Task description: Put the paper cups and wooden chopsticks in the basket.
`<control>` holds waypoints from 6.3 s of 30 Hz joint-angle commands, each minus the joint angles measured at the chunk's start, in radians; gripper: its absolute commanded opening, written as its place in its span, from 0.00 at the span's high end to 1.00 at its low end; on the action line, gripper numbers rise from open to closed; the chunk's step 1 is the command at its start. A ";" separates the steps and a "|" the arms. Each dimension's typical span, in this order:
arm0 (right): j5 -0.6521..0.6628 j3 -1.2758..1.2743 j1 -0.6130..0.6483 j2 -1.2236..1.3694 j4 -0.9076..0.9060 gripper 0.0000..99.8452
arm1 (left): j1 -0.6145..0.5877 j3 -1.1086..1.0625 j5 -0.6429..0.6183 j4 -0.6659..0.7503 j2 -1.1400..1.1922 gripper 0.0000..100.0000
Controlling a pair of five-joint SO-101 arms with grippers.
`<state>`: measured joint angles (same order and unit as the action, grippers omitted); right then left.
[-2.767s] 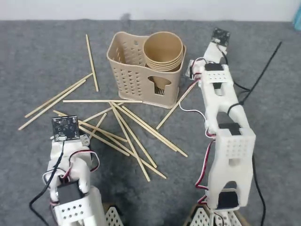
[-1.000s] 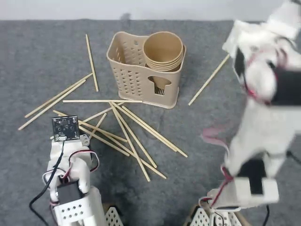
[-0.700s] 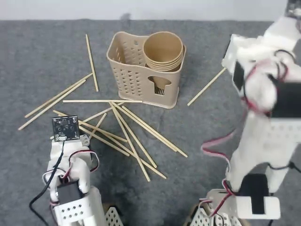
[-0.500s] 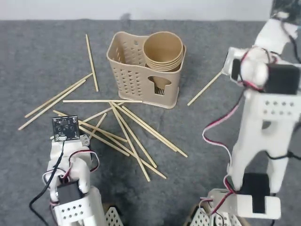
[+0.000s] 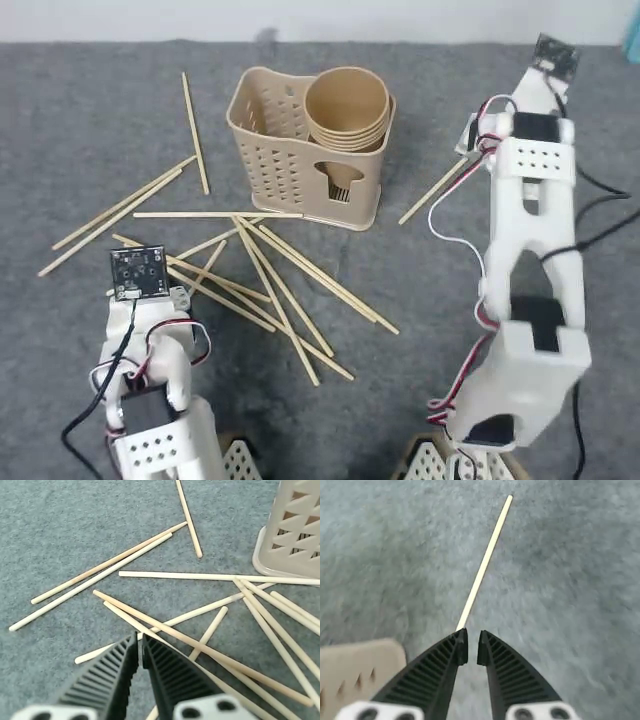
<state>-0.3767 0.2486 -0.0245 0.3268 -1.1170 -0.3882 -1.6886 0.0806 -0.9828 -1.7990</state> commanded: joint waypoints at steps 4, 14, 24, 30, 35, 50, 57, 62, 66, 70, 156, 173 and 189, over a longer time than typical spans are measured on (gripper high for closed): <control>-0.054 0.201 -0.012 0.196 0.087 0.94 | 0.006 0.004 0.014 0.002 -0.015 0.98; -0.057 0.612 -0.058 0.616 0.056 0.94 | 0.011 0.004 0.014 0.003 -0.015 0.98; -0.057 1.037 -0.053 0.865 -0.074 0.86 | 0.011 0.004 0.014 0.003 -0.015 0.98; -0.055 1.177 -0.038 0.944 -0.111 0.87 | 0.011 0.004 0.014 0.003 -0.015 0.98; -0.054 1.174 -0.036 0.972 -0.062 0.88 | 0.011 0.004 0.014 0.003 -0.015 0.98; 0.371 1.097 0.107 0.981 -0.302 1.00 | 0.008 0.004 0.014 0.003 -0.015 0.98; 0.457 1.198 0.074 0.924 -0.684 0.99 | 0.008 0.004 0.014 0.002 -0.015 0.98; 0.457 1.100 -0.001 0.794 -0.687 0.99 | 0.006 0.004 0.014 0.000 -0.015 0.98; 0.457 0.833 -0.008 0.587 -0.685 0.99 | 0.006 0.004 0.014 0.000 -0.015 0.98; 0.453 0.514 0.016 0.328 -0.684 0.99 | 0.006 0.004 0.014 0.000 -0.015 0.98; 0.322 -0.311 0.621 -0.203 1.115 0.90 | 0.011 0.004 0.014 0.005 -0.017 0.98; 0.259 -0.199 0.573 -0.654 0.470 0.89 | 0.006 0.004 0.014 0.005 -0.017 0.98; 0.187 -0.700 0.130 -1.161 -0.392 0.90 | 0.011 0.004 0.014 0.003 -0.017 0.98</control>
<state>-0.1788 -0.2486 0.1688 -0.8101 -1.5052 -0.3882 -1.6886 0.0806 -0.9828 -1.8006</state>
